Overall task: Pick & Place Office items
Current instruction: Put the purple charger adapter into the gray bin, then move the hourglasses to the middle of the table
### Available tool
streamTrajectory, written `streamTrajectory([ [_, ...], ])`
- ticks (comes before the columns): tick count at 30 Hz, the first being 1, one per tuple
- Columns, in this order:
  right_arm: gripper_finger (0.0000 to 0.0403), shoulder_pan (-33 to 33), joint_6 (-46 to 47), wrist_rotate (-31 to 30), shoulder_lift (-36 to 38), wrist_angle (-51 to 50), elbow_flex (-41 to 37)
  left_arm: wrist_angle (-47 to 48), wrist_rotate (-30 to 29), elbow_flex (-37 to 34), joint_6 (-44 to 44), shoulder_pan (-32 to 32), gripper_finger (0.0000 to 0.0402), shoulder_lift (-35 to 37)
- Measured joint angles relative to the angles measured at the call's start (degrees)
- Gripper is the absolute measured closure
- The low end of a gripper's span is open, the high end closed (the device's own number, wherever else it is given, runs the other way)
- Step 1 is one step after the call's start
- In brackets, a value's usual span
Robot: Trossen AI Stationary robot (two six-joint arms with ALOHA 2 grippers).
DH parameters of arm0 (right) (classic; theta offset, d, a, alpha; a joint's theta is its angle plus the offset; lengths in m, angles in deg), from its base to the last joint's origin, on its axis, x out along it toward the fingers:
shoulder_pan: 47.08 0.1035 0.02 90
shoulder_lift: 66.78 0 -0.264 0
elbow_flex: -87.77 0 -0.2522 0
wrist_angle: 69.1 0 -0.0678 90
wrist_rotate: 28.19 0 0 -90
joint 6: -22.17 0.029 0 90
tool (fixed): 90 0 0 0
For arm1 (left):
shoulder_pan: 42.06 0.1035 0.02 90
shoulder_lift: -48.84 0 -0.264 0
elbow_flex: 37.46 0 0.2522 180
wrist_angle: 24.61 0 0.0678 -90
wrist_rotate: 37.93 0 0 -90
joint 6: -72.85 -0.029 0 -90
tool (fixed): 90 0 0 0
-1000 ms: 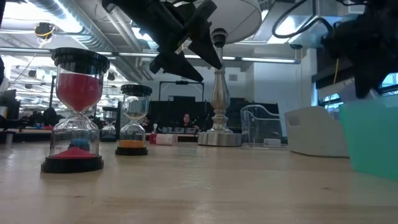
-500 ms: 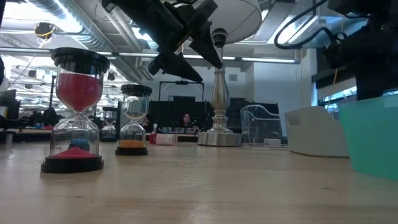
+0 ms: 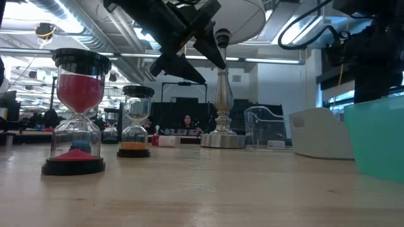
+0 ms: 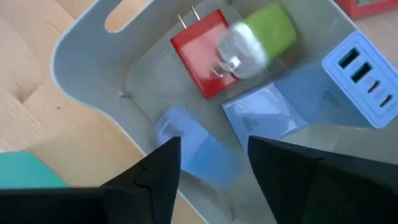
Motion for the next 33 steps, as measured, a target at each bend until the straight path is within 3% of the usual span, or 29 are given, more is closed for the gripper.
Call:
streamTrajectory([
  [9, 0.0154, -0.15, 0.24, 1.57, 0.04, -0.24, 0.43, 0.0, -2.45, 0.0, 0.09, 0.05, 0.0121, 0.0],
  [19, 0.0115, -0.15, -3.04, 0.17, 0.07, -1.7, 6.95, 2.56, -0.15, 0.0, 4.06, 3.22, 0.0121, 0.0],
  [24, 0.0112, -0.15, -4.55, -3.13, 0.07, -2.5, 9.35, 10.61, 3.74, 0.0, 9.74, 5.42, 0.0121, 0.0],
  [30, 0.0112, -0.17, -5.35, -4.36, 0.07, -3.44, 9.79, 26.08, 17.29, -0.02, 12.77, 6.81, 0.0121, 0.37],
  [33, 0.0112, -0.17, -6.21, -5.51, 0.07, -3.48, 9.79, 36.1, 17.72, -0.05, 17.75, 6.78, 0.0121, 0.64],
])
